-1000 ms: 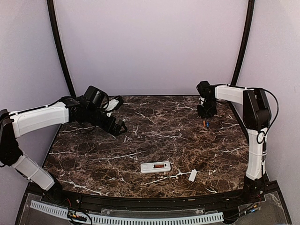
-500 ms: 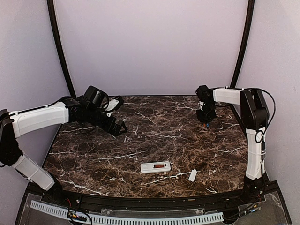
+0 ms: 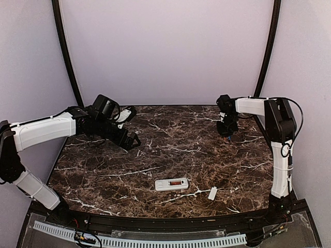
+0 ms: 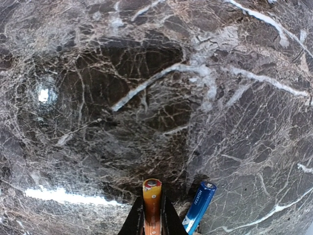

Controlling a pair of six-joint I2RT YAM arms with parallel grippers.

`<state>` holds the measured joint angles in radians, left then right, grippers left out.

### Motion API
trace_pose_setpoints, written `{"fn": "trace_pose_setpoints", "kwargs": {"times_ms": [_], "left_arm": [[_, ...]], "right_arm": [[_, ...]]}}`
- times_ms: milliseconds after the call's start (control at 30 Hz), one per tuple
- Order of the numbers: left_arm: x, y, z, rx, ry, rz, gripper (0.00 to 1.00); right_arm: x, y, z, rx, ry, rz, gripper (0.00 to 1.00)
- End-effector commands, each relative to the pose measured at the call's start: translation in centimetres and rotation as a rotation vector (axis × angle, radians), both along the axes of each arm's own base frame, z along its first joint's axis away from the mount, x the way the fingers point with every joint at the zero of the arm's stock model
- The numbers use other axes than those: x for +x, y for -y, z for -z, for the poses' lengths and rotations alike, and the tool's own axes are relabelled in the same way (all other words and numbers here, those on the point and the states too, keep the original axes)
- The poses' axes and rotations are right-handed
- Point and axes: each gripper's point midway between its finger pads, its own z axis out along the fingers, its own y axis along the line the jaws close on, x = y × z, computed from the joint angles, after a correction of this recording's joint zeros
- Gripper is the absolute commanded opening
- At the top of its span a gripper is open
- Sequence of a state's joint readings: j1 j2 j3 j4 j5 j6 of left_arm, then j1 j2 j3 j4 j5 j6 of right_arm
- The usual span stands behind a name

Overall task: Load the batteries into the remote control
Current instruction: Pick up the battery at the center of the board, then place the battery in the battery compartment.

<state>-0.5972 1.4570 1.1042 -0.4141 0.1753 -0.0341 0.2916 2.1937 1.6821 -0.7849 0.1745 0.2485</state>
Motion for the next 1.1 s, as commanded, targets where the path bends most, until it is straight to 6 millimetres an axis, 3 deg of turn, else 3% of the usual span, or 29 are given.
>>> {"fn": "trace_pose_setpoints", "kwargs": {"times_ms": [0, 133, 233, 367, 467, 533, 600, 633, 700, 833, 1067], "left_arm": [[-0.1, -0.2, -0.2, -0.004, -0.004, 0.002, 0.99], [-0.1, -0.3, -0.4, -0.005, 0.003, 0.002, 0.99], [-0.1, -0.3, -0.7, -0.014, 0.005, -0.002, 0.99], [0.3, -0.7, -1.5, -0.050, 0.014, -0.021, 0.99], [0.9, -1.4, -1.8, -0.069, 0.013, -0.057, 0.99], [1.2, -1.9, -1.8, -0.071, 0.008, -0.083, 0.99], [1.6, -2.4, -1.7, -0.065, 0.006, -0.108, 0.99], [1.8, -2.5, -1.7, -0.063, 0.006, -0.116, 0.99], [2.0, -2.9, -1.7, -0.061, 0.005, -0.131, 0.99], [2.1, -3.2, -1.8, -0.063, 0.006, -0.142, 0.99], [2.1, -3.3, -1.9, -0.063, 0.009, -0.145, 0.99]], "right_arm": [[-1.3, -0.3, 2.0, 0.044, -0.070, 0.001, 0.10], [-1.7, -0.8, 2.3, 0.083, -0.091, -0.022, 0.04], [-1.7, -1.7, 1.4, 0.123, -0.072, -0.076, 0.00], [-1.6, -4.2, -2.5, 0.208, 0.021, -0.217, 0.00], [-3.0, -7.9, -6.1, 0.255, 0.109, -0.422, 0.00], [-5.4, -11.7, -8.2, 0.288, 0.158, -0.637, 0.00], [-9.2, -16.1, -9.7, 0.321, 0.190, -0.871, 0.00], [-12.0, -18.6, -9.6, 0.326, 0.191, -1.002, 0.00], [-16.4, -21.6, -9.6, 0.296, 0.206, -1.227, 0.00], [-22.4, -24.4, -7.2, 0.169, 0.189, -1.532, 0.00], [-25.1, -25.8, -3.9, 0.054, 0.088, -1.648, 0.00]]}}
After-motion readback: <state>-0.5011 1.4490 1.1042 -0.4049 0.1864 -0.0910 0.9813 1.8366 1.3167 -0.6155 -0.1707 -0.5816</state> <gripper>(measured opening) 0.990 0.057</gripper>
